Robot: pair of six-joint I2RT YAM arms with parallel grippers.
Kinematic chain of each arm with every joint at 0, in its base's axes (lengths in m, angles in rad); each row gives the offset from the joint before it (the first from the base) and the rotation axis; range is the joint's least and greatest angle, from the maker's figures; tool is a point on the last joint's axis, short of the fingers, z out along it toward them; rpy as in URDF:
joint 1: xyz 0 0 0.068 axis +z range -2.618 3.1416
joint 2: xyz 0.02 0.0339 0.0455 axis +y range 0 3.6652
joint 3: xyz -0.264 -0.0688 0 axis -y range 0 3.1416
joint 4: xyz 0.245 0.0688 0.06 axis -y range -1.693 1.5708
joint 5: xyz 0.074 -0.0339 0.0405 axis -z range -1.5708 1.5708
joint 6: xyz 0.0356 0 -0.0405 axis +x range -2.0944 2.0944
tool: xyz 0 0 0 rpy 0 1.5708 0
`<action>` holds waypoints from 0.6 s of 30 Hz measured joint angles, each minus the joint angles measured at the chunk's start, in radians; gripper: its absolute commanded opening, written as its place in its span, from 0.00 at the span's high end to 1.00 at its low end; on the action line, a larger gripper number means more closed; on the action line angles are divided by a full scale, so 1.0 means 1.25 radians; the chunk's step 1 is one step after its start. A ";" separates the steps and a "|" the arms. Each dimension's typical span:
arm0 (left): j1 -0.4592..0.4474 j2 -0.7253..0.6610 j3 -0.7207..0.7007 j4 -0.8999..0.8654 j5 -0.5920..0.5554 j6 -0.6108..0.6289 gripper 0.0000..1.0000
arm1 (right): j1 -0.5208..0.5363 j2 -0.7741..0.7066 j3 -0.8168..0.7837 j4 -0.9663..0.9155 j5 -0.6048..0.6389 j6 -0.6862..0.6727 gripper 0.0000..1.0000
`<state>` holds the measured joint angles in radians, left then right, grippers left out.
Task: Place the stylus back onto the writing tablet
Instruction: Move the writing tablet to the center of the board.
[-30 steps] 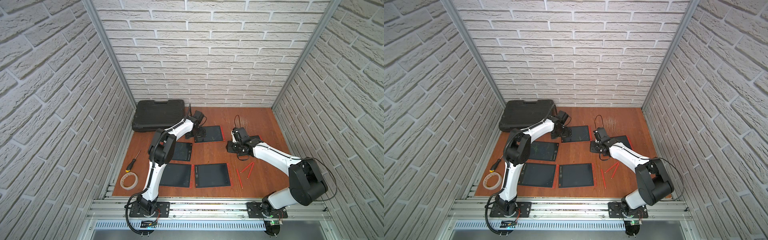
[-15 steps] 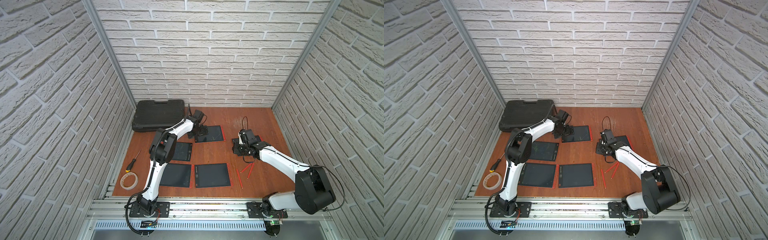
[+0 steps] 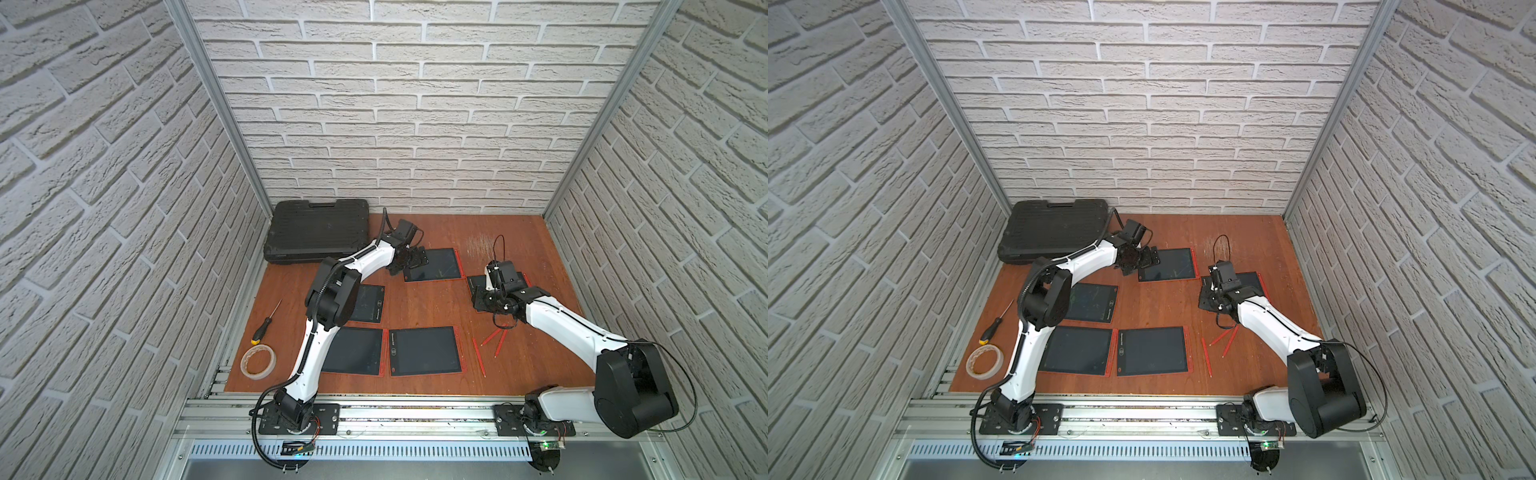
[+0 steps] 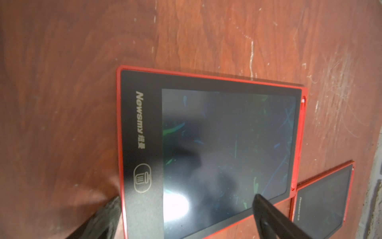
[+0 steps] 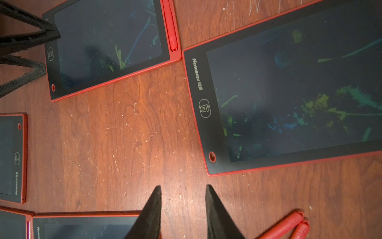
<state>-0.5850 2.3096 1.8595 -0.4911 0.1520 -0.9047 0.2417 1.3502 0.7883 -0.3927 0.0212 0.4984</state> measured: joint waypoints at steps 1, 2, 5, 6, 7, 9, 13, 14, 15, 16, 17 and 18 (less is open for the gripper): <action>-0.001 0.000 0.000 0.003 0.000 -0.005 0.02 | -0.001 0.000 -0.001 0.000 0.000 0.000 0.64; -0.002 0.001 0.000 0.005 0.001 -0.008 0.02 | -0.002 0.000 -0.003 0.000 0.000 0.000 0.64; -0.004 0.002 -0.001 0.015 0.003 -0.017 0.02 | -0.005 0.000 -0.008 -0.001 0.001 0.000 0.64; -0.005 0.002 -0.002 0.020 0.003 -0.020 0.02 | -0.008 0.000 -0.009 -0.001 0.001 0.000 0.64; -0.007 0.002 -0.004 0.025 0.004 -0.023 0.02 | -0.011 0.000 -0.009 0.000 0.002 0.000 0.64; -0.012 0.002 -0.009 0.040 0.005 -0.029 0.02 | -0.020 0.004 -0.009 0.002 0.005 0.000 0.64; -0.023 0.002 -0.014 0.059 0.005 -0.031 0.02 | -0.045 0.042 0.002 0.010 0.011 -0.011 0.63; -0.024 0.002 -0.015 0.061 0.005 -0.031 0.02 | -0.051 0.057 0.012 0.008 0.015 -0.018 0.63; -0.025 0.002 -0.017 0.063 0.005 -0.031 0.02 | -0.057 0.074 0.025 0.006 0.020 -0.025 0.63; -0.025 0.001 -0.019 0.066 0.005 -0.031 0.02 | -0.063 0.088 0.038 0.007 0.023 -0.033 0.63; -0.024 -0.002 -0.026 0.072 0.005 -0.031 0.02 | -0.070 0.102 0.054 0.008 0.024 -0.039 0.63; -0.022 -0.006 -0.035 0.081 0.007 -0.031 0.02 | -0.077 0.114 0.070 0.010 0.025 -0.045 0.63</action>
<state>-0.6125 2.3020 1.8156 -0.3901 0.1608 -0.9428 0.1452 1.4929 0.8757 -0.3805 0.0528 0.4419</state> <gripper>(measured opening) 0.982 0.371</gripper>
